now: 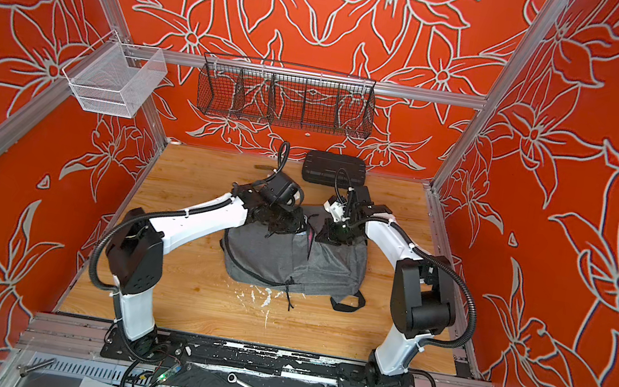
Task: Pack the student bag
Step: 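Insert the light-blue item into the pocket opening while the right gripper holds it open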
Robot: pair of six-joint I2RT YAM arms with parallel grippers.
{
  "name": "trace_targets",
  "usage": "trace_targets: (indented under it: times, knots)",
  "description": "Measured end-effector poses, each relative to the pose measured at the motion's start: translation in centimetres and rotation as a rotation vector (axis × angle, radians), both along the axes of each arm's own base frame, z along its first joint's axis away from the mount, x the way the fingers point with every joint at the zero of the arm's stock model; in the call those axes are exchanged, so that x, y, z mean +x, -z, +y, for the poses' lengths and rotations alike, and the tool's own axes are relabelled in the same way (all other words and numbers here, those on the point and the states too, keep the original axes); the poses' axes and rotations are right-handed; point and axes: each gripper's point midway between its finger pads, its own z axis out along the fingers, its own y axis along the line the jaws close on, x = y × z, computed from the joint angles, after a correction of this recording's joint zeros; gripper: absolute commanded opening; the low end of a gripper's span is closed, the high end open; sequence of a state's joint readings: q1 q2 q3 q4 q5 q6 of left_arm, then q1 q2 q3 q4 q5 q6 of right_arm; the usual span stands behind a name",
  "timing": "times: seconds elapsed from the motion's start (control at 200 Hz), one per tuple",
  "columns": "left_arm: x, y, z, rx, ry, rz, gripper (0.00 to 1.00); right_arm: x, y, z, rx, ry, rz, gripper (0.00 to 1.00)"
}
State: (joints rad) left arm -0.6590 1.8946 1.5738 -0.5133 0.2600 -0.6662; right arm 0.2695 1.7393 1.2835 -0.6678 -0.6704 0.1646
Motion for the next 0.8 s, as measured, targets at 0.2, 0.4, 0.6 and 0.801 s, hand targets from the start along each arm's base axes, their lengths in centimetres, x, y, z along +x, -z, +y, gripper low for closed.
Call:
trace_targets:
  times: [0.2, 0.4, 0.6, 0.801]
  knots:
    - [-1.0, 2.4, -0.4, -0.040, 0.097, 0.051, 0.15, -0.1, 0.0, 0.2, 0.015, 0.000, 0.014, 0.00]
    - [-0.1, 4.6, -1.5, -0.079, 0.142, 0.075, 0.16, -0.2, -0.3, 0.5, 0.044, 0.008, 0.032, 0.00]
    - [0.1, 7.2, -1.4, -0.066, 0.150, 0.112, 0.16, -0.3, -0.5, 0.7, 0.062, 0.007, 0.039, 0.00]
    - [-0.2, 7.8, -0.5, -0.064, 0.144, 0.115, 0.17, -0.2, -0.6, 0.6, 0.087, 0.030, 0.059, 0.00]
